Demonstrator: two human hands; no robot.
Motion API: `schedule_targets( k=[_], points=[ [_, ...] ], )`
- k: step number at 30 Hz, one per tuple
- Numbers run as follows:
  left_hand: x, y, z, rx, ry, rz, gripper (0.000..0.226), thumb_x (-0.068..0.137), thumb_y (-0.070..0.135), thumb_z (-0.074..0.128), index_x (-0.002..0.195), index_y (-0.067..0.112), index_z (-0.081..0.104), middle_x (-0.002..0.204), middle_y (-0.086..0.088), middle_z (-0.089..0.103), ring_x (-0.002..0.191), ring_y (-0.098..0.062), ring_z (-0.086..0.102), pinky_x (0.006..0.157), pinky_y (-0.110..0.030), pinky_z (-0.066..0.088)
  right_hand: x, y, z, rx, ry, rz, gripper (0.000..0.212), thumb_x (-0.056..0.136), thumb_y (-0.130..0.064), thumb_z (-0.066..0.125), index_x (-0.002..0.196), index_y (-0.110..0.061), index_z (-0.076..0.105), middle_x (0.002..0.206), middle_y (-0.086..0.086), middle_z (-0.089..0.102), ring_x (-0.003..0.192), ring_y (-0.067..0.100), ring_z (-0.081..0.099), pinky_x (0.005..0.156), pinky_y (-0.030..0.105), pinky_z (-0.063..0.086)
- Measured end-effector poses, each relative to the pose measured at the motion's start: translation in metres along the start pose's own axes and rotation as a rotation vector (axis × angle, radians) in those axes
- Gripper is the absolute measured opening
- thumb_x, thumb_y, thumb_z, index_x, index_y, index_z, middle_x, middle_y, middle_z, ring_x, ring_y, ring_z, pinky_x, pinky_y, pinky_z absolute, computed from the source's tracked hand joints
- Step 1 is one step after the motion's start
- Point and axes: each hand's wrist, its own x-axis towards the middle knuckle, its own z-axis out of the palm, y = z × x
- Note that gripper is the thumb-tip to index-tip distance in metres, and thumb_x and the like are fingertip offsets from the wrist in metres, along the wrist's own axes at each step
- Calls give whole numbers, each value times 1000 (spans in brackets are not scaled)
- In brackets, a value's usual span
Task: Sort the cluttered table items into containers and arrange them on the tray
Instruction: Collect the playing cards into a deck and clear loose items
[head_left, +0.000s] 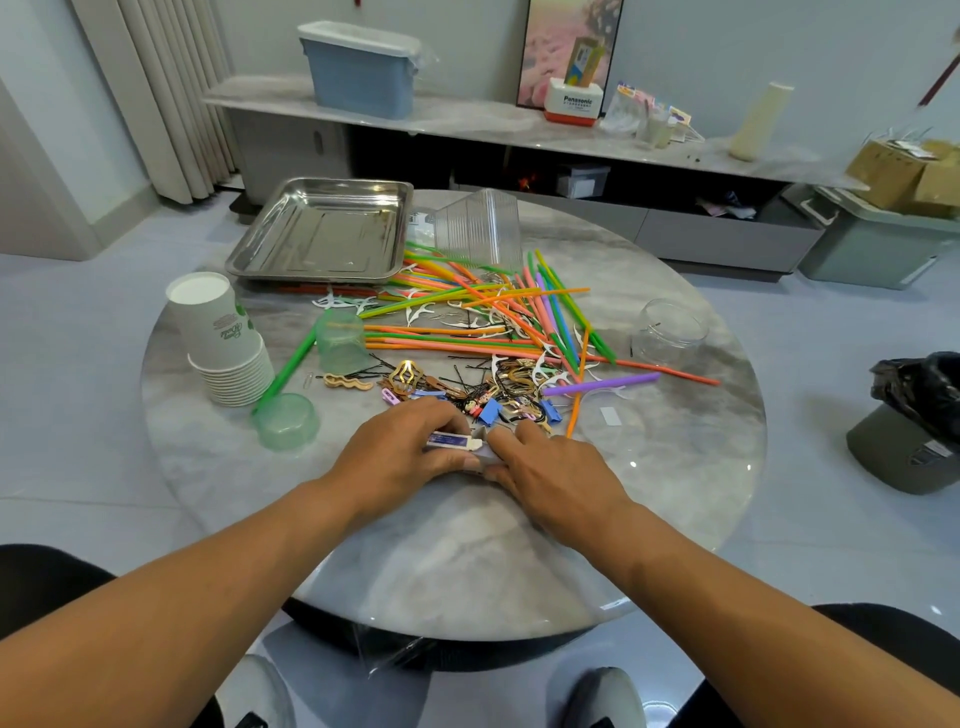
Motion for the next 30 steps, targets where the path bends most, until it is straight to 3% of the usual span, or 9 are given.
schedule_targets(
  k=[6, 9, 14, 18, 21, 25, 28, 30],
  points=[
    [2, 1, -3, -64, -54, -17, 24, 80, 44, 82, 98, 35, 69, 98, 21, 65, 92, 0, 60, 82, -34, 51, -2, 2, -2, -2, 36, -44, 31, 107, -54, 32, 126, -30, 36, 111, 4, 53, 91, 28, 59, 63, 37, 44],
    [2, 4, -4, -44, -99, 15, 26, 79, 41, 83, 100, 34, 70, 98, 20, 65, 93, 1, 58, 82, -33, 51, -3, 1, -4, -33, 26, -50, 29, 107, -51, 34, 127, -28, 35, 114, 5, 53, 95, 29, 58, 62, 37, 40],
    [6, 5, -1, -38, -88, 8, 27, 80, 40, 83, 103, 34, 70, 102, 15, 67, 94, -2, 60, 82, -33, 51, -1, -6, -6, 96, 2, 20, 38, 105, -58, 34, 122, -25, 41, 115, 3, 53, 100, 28, 57, 68, 39, 43],
    [10, 6, 3, -10, -51, -54, 26, 82, 45, 79, 104, 35, 69, 103, 16, 67, 93, -4, 62, 79, -30, 52, -3, -5, -6, 380, 28, 214, 49, 94, -73, 44, 112, -27, 45, 111, -2, 52, 99, 26, 57, 74, 39, 46],
    [13, 8, 5, 63, -82, -64, 28, 85, 52, 74, 107, 36, 67, 103, 14, 67, 92, -7, 60, 71, -29, 49, -5, -9, -3, 450, 18, 463, 74, 83, -83, 51, 127, -25, 44, 127, 3, 53, 114, 30, 57, 85, 42, 49],
    [13, 11, 9, 233, -140, 19, 33, 88, 51, 70, 116, 32, 67, 111, 8, 66, 103, -17, 56, 77, -37, 49, -2, -17, 4, 710, -11, 609, 80, 84, -54, 68, 147, -19, 34, 145, 8, 45, 129, 31, 50, 103, 43, 46],
    [12, 13, 13, 248, -139, 48, 28, 90, 43, 67, 114, 29, 67, 113, 4, 66, 107, -22, 57, 82, -41, 50, -2, -28, 4, 917, 39, 450, 86, 86, -35, 67, 158, -22, 22, 151, 5, 36, 136, 23, 42, 98, 22, 36],
    [10, 15, 16, 265, -103, 55, 24, 92, 41, 64, 113, 28, 66, 111, 5, 66, 106, -21, 57, 82, -42, 49, -4, -35, 1, 969, 55, 354, 89, 88, -26, 61, 162, -28, 11, 152, 0, 32, 138, 17, 37, 94, 15, 35]
  ],
)
